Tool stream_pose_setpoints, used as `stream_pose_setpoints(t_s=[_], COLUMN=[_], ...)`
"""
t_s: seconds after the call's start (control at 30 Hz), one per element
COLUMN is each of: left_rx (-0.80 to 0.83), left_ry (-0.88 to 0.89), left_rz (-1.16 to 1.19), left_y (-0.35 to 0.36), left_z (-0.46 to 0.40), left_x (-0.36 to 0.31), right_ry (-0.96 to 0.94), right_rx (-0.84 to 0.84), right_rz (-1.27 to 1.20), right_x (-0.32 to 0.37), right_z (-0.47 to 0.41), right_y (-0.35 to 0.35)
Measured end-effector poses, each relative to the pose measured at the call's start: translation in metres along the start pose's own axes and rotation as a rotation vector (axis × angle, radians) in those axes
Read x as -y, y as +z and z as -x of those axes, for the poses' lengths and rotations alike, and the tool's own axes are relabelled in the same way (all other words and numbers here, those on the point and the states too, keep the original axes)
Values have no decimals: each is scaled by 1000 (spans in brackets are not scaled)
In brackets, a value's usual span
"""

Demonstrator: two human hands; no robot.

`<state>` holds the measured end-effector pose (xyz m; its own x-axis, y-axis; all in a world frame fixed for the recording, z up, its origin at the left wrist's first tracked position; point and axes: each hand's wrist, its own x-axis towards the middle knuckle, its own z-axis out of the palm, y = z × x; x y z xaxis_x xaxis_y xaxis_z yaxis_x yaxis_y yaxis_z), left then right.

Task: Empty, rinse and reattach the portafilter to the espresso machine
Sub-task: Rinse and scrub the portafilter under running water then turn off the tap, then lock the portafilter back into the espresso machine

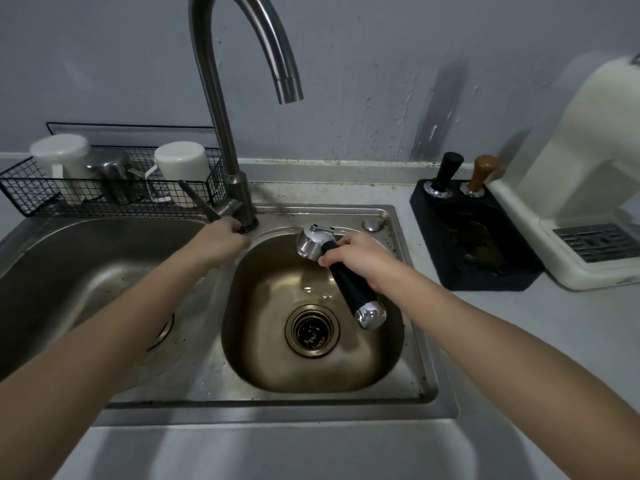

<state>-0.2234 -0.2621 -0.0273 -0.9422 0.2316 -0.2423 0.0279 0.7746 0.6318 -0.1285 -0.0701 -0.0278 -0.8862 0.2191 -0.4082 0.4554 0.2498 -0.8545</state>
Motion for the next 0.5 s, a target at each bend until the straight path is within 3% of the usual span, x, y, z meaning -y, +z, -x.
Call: stream_pose_setpoints(t_s=[0.4, 0.5], left_rx=[348, 412], left_ry=[29, 42], left_rz=[269, 271], left_y=[91, 123], left_z=[65, 75], left_x=[-106, -142], right_ry=[67, 69], right_rx=[-109, -49], right_rz=[-370, -497], right_x=[-30, -46], right_z=[23, 34], right_y=[-90, -131])
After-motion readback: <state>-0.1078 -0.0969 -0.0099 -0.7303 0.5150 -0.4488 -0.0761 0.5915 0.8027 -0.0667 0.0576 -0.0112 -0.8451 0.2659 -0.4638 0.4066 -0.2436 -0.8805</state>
